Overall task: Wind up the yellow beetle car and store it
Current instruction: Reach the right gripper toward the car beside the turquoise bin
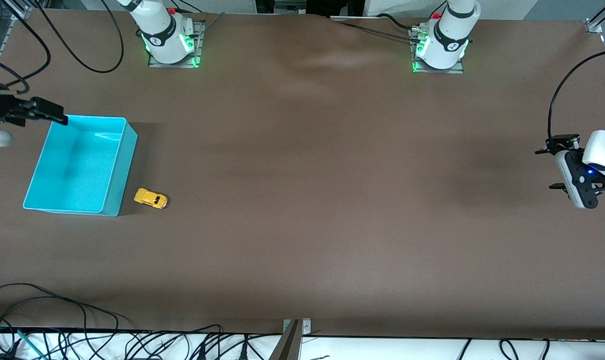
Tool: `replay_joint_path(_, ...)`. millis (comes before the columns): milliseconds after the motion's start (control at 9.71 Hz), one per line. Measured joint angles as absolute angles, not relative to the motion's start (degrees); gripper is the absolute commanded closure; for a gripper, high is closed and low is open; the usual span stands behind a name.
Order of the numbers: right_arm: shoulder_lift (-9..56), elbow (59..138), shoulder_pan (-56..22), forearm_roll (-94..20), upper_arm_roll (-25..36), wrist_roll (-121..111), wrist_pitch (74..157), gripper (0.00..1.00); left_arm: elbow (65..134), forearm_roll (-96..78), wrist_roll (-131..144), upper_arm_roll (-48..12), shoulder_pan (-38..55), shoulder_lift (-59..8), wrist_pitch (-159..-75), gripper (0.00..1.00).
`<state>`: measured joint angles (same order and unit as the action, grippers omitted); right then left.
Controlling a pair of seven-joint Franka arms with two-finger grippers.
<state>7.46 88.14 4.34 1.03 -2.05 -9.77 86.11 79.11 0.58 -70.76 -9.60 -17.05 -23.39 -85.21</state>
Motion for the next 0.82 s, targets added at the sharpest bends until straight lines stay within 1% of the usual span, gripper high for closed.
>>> replay_joint_path(309,11.74,92.7,3.68,0.98,-2.45,-27.89,96.78,0.0,77.59,0.56,-56.64,-10.84,-16.54,-20.3,-82.27,0.0)
replay_joint_path(412,12.38,95.46,3.41,0.98,-3.04,-33.01,101.82,0.0,77.53,0.56,-50.56,-11.87,-15.87,-18.5,-81.31,0.0)
replay_joint_path(515,12.68,99.54,3.12,0.98,-3.58,-39.28,108.52,0.0,77.52,0.56,-44.95,-12.5,-15.01,-16.79,-80.84,0.0)
replay_joint_path(618,13.05,103.54,2.92,0.99,-3.7,-45.98,114.54,0.0,77.54,0.56,-39.26,-12.3,-13.74,-15.28,-80.71,0.0)
replay_joint_path(721,14.11,106.54,2.89,0.98,-3.7,-53.18,118.67,0.0,77.6,0.55,-32.5,-11.05,-11.2,-13.67,-80.57,0.0)
replay_joint_path(824,16.12,107.91,2.91,0.98,-3.71,-59.27,120.84,0.0,77.95,0.53,-25.28,-7.52,-5.86,-11.71,-80.25,0.0)
